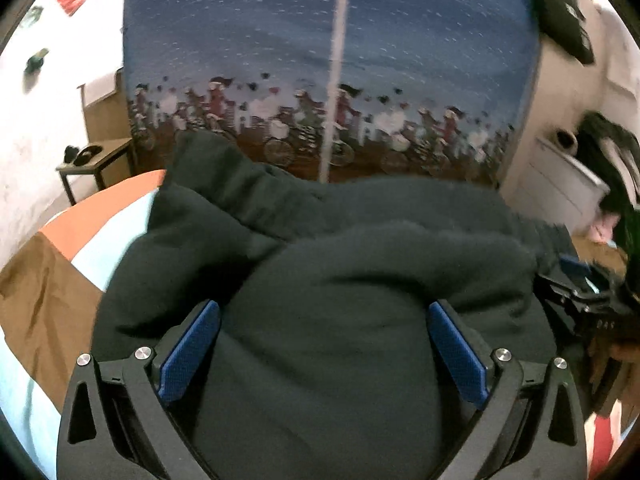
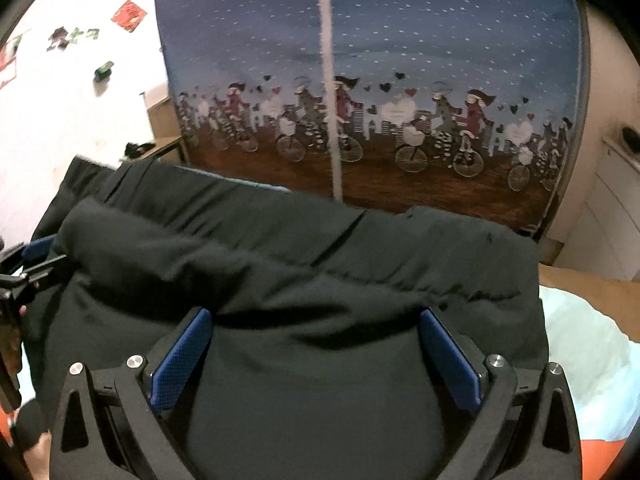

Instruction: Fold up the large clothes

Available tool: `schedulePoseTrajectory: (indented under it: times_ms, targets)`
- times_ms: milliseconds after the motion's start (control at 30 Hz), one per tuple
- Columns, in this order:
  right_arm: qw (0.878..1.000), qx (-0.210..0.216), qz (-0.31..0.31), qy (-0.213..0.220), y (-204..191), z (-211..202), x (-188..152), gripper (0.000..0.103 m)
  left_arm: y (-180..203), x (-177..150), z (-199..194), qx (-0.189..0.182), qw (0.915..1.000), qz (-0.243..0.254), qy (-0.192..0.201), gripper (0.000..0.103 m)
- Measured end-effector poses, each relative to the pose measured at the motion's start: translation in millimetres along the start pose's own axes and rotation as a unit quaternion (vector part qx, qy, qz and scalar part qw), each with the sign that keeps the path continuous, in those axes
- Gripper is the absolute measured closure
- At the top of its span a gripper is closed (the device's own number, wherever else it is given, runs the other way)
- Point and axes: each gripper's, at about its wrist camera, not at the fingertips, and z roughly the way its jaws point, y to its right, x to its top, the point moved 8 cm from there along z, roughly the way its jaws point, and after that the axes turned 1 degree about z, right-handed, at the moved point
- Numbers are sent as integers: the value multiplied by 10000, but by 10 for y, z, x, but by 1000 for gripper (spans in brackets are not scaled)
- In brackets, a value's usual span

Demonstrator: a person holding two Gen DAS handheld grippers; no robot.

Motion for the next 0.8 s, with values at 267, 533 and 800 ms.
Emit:
schedulePoseTrajectory:
  times_ms: [267,533,800]
  targets:
    - [9998,-196,-41,-80,4,245,39,0,-135,-29,66,-2,9997,161,193,1]
    - [9998,-77,0,-193,20,483,33,0,-121,-44,201,-184,9992,234,275,1]
    - [9998,30,71,-157,53,540,-12,0,-71,-83,217,-148,9979,359,512,1]
